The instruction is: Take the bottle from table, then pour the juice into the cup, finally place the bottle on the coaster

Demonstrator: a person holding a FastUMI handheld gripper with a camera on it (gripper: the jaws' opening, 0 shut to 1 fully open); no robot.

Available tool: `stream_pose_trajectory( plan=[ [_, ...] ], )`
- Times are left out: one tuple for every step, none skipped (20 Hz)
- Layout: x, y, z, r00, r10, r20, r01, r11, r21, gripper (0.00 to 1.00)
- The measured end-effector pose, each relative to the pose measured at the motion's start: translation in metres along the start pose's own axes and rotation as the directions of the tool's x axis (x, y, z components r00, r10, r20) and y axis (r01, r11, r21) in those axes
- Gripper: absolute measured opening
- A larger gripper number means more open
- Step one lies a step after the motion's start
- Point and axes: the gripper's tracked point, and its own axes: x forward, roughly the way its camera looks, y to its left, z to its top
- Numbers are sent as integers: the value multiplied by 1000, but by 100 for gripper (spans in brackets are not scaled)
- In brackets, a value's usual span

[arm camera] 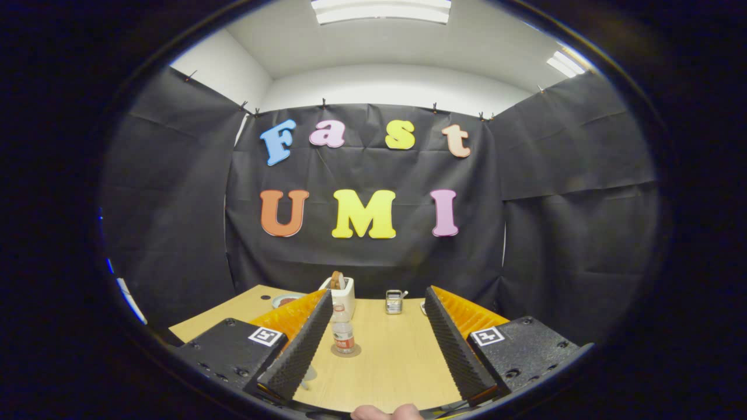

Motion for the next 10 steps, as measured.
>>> stream_pose_trajectory(
  plan=[
    [0, -1, 2, 1000, -5, 5, 5, 1000, -3, 100],
    [0, -1, 2, 1000, -9, 11, 9, 1000, -5, 100],
    [1, -2, 3, 1000, -12, 15, 12, 1000, -6, 100],
    [1, -2, 2, 1000, -14, 12, 14, 1000, -8, 100],
    [1, -4, 1, 1000, -15, 10, 15, 1000, -2, 100],
    [2, -5, 0, 1000, -19, 9, 18, 1000, 5, 100],
    [2, -8, 1, 1000, -23, 12, 23, 1000, 9, 100],
    [3, -9, 2, 999, -28, 16, 28, 1000, 10, 100],
    [2, -11, 3, 999, -31, 22, 31, 999, 9, 100],
    [2, -10, 3, 999, -29, 23, 29, 1000, 7, 100]
  ],
)
